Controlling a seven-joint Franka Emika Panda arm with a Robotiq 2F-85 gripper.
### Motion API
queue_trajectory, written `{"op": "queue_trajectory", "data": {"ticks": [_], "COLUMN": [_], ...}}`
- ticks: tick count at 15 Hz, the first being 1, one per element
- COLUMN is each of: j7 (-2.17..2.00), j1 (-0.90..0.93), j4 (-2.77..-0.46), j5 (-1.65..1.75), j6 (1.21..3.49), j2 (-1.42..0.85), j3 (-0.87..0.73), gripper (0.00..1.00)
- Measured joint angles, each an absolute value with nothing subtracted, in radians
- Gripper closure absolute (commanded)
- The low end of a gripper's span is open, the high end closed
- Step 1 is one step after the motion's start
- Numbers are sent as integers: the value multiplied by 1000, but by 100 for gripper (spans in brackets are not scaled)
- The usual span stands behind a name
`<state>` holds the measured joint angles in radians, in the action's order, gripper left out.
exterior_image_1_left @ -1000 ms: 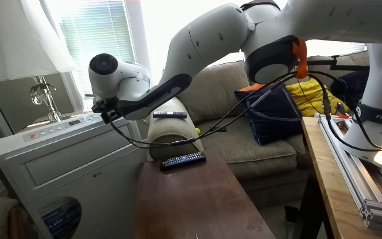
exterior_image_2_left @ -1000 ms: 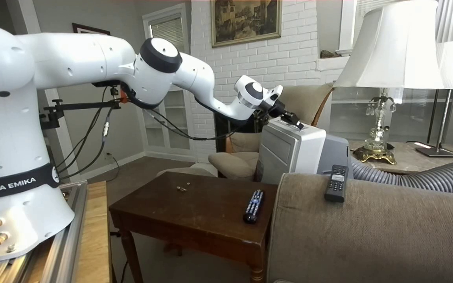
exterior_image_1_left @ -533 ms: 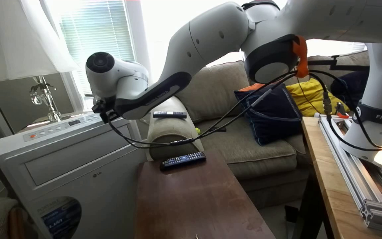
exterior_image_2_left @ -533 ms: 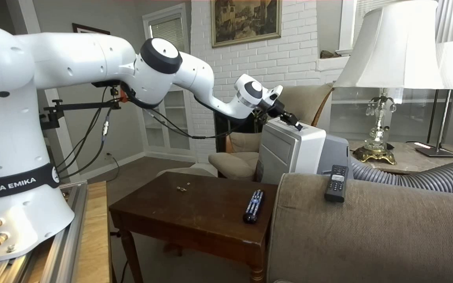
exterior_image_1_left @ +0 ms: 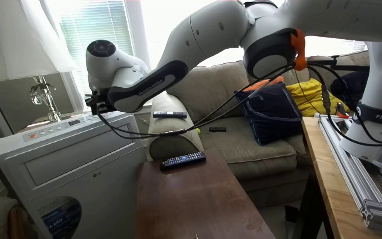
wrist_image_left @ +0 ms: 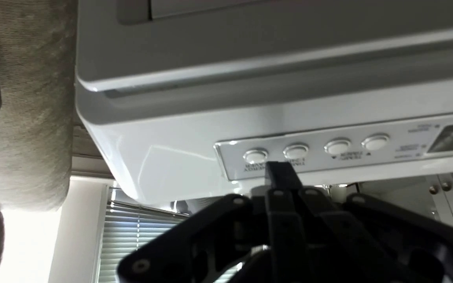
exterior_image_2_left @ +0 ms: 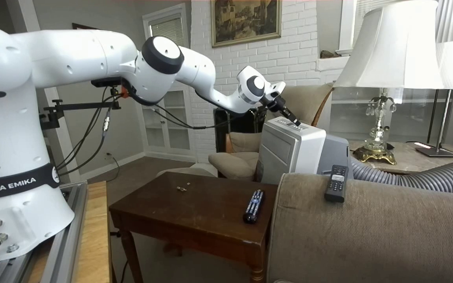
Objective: Press the button on the far right side of the air conditioner.
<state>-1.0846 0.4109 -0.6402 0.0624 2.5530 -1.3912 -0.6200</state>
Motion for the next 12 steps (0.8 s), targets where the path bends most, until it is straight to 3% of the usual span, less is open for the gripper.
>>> {"op": "queue_trajectory", "data": {"ticks": [12], "j7": [-1097], "j1": [391], "j4": [-647], "j5": [41], "j6": [2588], "j2": [-1330], "j3": [-602], "gripper": [100]}}
